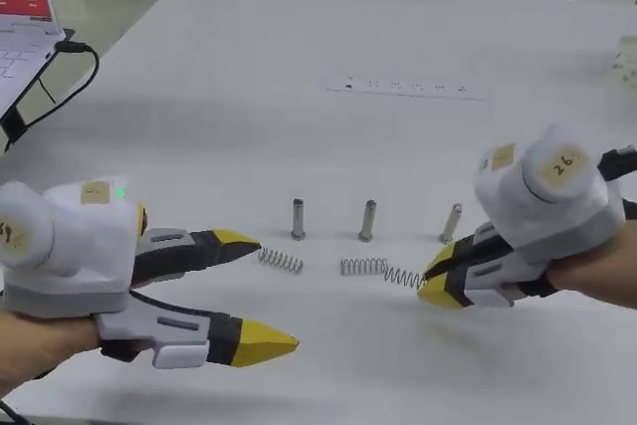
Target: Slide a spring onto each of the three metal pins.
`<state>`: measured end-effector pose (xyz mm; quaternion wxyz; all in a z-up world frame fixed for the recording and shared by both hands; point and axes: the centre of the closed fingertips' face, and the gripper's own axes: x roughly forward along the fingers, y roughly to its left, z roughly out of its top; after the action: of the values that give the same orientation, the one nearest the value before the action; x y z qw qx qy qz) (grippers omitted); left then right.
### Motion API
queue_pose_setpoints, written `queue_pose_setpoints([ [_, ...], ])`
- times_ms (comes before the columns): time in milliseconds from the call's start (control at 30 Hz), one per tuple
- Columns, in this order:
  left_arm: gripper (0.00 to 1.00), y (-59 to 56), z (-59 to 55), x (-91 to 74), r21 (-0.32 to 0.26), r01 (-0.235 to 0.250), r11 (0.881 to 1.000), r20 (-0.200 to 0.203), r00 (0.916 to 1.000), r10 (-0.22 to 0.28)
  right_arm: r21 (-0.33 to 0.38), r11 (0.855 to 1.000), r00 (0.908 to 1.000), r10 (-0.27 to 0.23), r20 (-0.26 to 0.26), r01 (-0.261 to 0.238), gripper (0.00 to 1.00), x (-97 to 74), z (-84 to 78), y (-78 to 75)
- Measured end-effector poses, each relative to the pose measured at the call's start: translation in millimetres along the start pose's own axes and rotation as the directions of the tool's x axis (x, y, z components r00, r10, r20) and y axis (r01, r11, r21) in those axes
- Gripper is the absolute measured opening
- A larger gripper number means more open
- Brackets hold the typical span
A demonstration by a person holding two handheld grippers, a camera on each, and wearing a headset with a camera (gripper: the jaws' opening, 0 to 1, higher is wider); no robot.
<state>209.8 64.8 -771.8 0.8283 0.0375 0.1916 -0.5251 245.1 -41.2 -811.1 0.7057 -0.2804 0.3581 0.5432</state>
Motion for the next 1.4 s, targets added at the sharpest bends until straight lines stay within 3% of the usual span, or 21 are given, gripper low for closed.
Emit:
queue_pose_setpoints([
  [267, 0.61, -6.7, 1.6, 10.6, 0.038, 0.054, 0.998, -0.034, 0.9980, -0.052, -0.064, 0.997, 0.9994, 0.035, -0.007, -0.035, 0.08, 1.4, 16.2, 15.0],
  [633, 0.55, -9.3, 6.7, 16.2, 0.074, 0.096, 0.993, -0.049, 0.9945, -0.092, -0.138, 0.988, 0.9971, 0.074, -0.016, -0.076, 0.08, 1.5, 34.6, 30.3],
  [1400, 0.26, -20.7, -5.4, 31.2, 0.180, 0.193, 0.965, -0.114, 0.9780, -0.175, -0.203, 0.967, 0.9878, 0.152, -0.033, -0.156, 0.08, 16.6, 44.0, 54.8],
])
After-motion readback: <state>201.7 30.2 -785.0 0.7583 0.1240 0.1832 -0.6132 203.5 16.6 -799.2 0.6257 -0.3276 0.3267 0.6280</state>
